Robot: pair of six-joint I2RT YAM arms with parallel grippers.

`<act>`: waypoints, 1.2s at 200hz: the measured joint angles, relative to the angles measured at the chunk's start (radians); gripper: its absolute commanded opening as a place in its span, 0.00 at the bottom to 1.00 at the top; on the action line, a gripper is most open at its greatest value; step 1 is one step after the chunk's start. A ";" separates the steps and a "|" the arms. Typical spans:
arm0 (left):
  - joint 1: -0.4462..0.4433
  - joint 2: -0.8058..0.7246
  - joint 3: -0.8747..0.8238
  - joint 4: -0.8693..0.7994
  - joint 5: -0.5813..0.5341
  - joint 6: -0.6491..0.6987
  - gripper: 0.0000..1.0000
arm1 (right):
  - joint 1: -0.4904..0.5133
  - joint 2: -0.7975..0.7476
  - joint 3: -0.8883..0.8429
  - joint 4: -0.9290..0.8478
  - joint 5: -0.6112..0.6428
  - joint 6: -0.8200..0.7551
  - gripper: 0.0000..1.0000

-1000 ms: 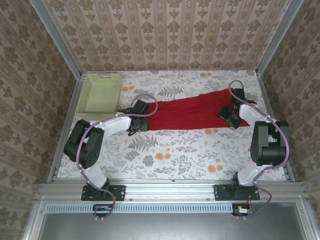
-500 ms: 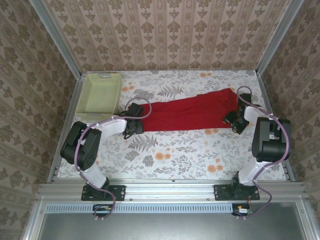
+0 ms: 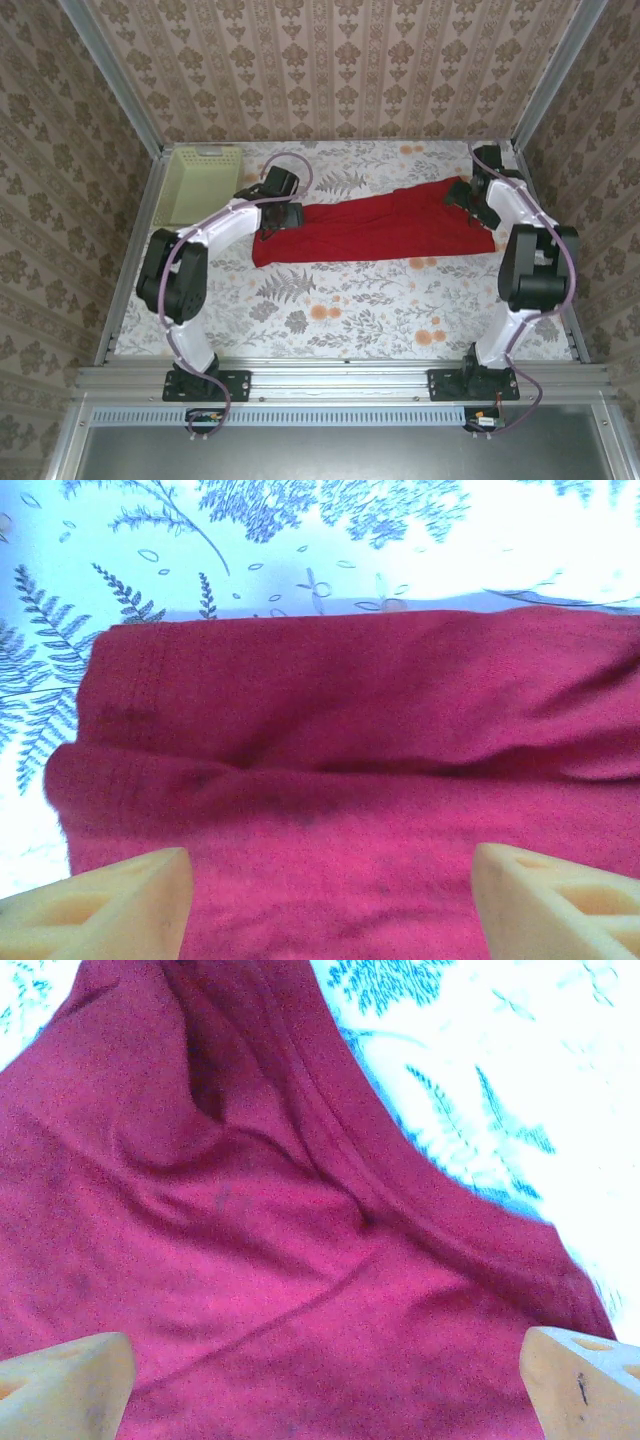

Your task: Fold the inside-out t-shirt

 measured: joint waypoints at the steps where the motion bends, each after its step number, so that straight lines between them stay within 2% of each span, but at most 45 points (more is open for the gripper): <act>1: 0.002 0.005 0.001 0.000 0.000 0.000 0.75 | 0.000 0.004 0.005 -0.001 0.001 0.000 1.00; 40: 0.081 0.129 0.006 -0.002 0.044 0.000 0.77 | -0.001 0.202 0.168 -0.072 0.013 -0.040 1.00; 91: 0.098 0.132 -0.005 0.032 0.047 0.000 0.79 | -0.003 0.313 0.258 -0.148 0.022 -0.055 1.00; 221: 0.106 0.051 -0.152 0.183 0.032 0.000 0.80 | 0.032 0.379 0.352 -0.219 0.032 -0.056 0.78; 240: 0.106 0.037 -0.172 0.190 0.024 -0.002 0.80 | 0.046 0.387 0.367 -0.229 0.045 -0.058 0.84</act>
